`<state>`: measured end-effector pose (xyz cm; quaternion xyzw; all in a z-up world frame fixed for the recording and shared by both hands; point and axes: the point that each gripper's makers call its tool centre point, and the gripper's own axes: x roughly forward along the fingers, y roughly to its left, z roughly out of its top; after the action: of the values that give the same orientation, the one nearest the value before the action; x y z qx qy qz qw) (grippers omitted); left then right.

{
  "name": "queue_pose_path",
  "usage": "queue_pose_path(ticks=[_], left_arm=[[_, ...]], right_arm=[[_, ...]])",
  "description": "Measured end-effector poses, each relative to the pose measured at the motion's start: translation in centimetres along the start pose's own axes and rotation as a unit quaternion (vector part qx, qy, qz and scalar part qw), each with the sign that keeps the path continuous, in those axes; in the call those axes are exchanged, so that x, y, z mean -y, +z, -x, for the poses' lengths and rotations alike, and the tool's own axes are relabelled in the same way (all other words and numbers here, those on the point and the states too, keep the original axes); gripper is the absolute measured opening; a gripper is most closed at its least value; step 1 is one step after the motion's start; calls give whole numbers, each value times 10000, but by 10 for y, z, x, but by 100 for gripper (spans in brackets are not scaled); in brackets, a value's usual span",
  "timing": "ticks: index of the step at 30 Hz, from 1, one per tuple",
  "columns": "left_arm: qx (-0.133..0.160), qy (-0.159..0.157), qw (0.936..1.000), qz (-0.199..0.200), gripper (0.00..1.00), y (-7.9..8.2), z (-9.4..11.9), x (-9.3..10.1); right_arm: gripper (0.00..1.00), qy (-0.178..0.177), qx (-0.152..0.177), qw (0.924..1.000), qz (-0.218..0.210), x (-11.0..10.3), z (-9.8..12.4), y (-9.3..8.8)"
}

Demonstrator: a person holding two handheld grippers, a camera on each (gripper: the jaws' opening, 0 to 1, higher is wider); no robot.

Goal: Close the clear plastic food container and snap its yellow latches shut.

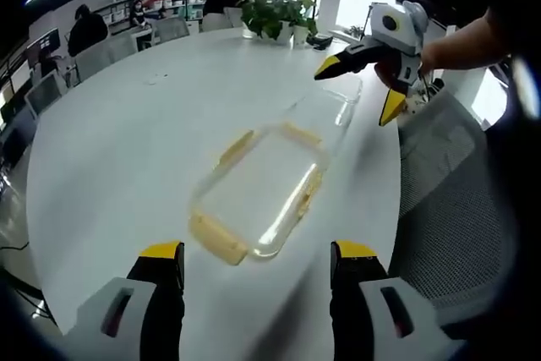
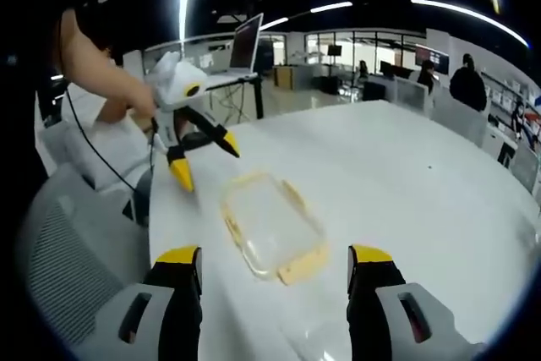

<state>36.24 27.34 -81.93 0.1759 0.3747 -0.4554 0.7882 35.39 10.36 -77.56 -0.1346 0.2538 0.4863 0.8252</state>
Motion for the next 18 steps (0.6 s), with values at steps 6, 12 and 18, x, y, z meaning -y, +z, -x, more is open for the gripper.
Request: queue_pose_path(ticks=[6, 12, 18], left_arm=[[-109, -64, 9998, -143, 70, -1, -3, -3], [-169, -127, 9995, -214, 70, -1, -7, -4], [-266, -204, 9989, -340, 70, -3, -11, -4]], right_arm=[[69, 109, -136, 9997, 169, -1, -4, -3], [69, 156, -158, 9996, 183, 2, -6, -2], [69, 246, -286, 9985, 390, 3, -9, -5]])
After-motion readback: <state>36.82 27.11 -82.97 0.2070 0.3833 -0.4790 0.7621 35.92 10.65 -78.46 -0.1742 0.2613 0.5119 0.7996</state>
